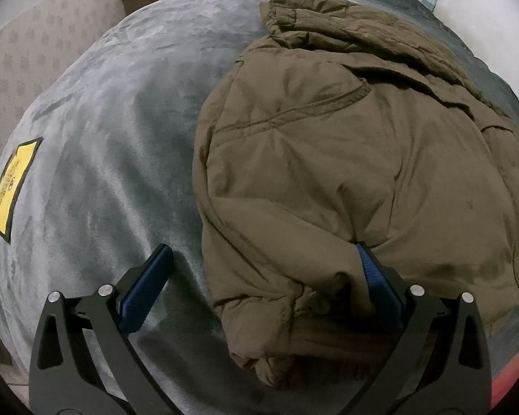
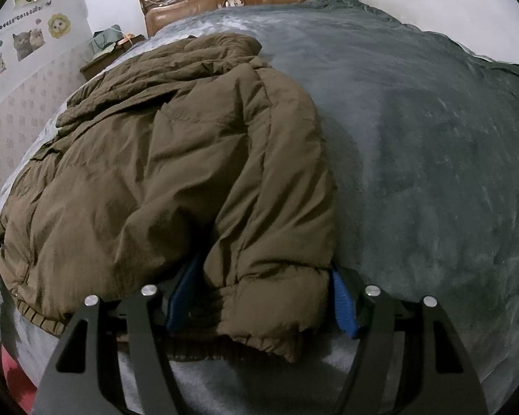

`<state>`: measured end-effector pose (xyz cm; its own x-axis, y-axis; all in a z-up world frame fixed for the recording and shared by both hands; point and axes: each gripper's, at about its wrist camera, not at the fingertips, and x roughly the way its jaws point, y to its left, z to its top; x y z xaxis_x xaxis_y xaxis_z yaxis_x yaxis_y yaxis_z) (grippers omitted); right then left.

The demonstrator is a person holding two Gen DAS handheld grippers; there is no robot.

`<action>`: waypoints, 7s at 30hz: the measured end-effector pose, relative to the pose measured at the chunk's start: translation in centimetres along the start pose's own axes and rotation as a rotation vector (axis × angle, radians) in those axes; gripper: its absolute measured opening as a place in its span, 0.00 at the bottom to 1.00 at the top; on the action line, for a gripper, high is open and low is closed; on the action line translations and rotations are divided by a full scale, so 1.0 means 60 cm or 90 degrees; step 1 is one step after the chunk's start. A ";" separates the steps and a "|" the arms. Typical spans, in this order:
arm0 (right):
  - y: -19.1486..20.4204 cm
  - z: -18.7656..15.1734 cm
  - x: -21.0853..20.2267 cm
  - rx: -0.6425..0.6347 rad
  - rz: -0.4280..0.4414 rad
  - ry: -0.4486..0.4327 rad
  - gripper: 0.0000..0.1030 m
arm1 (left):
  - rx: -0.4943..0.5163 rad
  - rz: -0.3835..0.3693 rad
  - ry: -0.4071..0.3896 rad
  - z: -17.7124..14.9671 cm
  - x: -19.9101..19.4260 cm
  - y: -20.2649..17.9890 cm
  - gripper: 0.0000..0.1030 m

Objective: Fold large clothes

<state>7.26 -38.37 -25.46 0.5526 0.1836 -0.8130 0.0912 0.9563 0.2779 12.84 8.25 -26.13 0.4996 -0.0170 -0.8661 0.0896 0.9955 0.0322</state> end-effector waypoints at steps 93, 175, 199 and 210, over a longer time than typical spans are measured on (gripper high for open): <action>0.050 0.343 -0.051 0.017 0.173 -0.182 0.20 | 0.025 -0.052 -0.169 0.335 -0.105 -0.084 0.23; 0.083 0.660 0.331 -0.084 -0.049 -0.041 0.22 | 0.035 0.186 -0.026 0.600 0.195 -0.051 0.25; 0.236 0.573 0.299 -0.089 0.006 -0.009 0.27 | 0.005 0.067 0.042 0.527 0.151 -0.197 0.05; 0.250 0.560 0.379 -0.125 -0.031 0.046 0.26 | 0.041 0.058 0.063 0.534 0.208 -0.200 0.03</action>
<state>49.02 -27.51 -22.60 0.4902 0.1458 -0.8594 -0.0505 0.9890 0.1390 45.61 -6.93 -21.35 0.4207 0.0862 -0.9031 0.1049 0.9842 0.1428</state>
